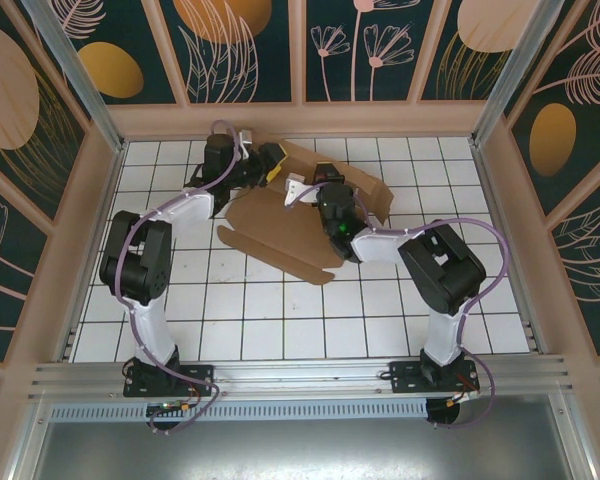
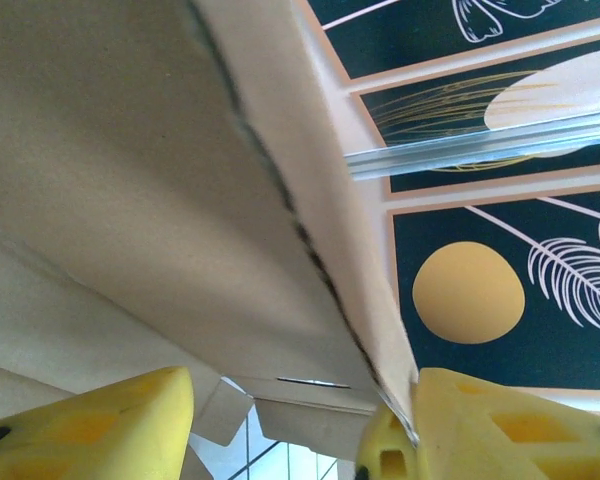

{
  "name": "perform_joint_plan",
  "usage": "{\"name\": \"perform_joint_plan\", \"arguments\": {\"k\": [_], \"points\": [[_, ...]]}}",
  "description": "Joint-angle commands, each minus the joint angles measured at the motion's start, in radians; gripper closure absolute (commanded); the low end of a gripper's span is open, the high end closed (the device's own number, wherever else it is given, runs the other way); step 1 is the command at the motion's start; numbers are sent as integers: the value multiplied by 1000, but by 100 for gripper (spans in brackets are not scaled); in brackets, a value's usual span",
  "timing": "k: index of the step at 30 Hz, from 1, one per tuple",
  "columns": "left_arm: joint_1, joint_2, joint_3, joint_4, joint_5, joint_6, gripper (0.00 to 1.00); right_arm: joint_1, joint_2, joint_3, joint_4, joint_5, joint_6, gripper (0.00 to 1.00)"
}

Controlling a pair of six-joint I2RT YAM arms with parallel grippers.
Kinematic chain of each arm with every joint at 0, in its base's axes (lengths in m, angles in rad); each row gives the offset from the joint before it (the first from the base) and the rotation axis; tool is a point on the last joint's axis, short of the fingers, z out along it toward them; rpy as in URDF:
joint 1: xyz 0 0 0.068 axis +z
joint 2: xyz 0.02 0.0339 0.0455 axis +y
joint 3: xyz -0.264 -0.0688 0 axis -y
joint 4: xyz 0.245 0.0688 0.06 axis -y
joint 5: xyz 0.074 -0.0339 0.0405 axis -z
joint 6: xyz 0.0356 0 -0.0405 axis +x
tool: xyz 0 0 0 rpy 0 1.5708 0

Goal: Fold the paper box

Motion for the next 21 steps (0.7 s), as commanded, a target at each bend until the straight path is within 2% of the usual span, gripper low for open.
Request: {"name": "perform_joint_plan", "arguments": {"k": [1, 9, 17, 21], "points": [[4, 33, 42, 88, 32, -27, 42, 18, 5, -6, 106, 12, -9, 100], [7, 82, 36, 190, 47, -73, 51, 34, 13, -17, 113, 1, -6, 100], [6, 102, 14, 280, 55, -118, 77, 42, 2, -65, 137, -18, -5, 100], [6, 102, 7, 305, 57, -126, 86, 43, -2, -97, 164, -33, 3, 100]]}}
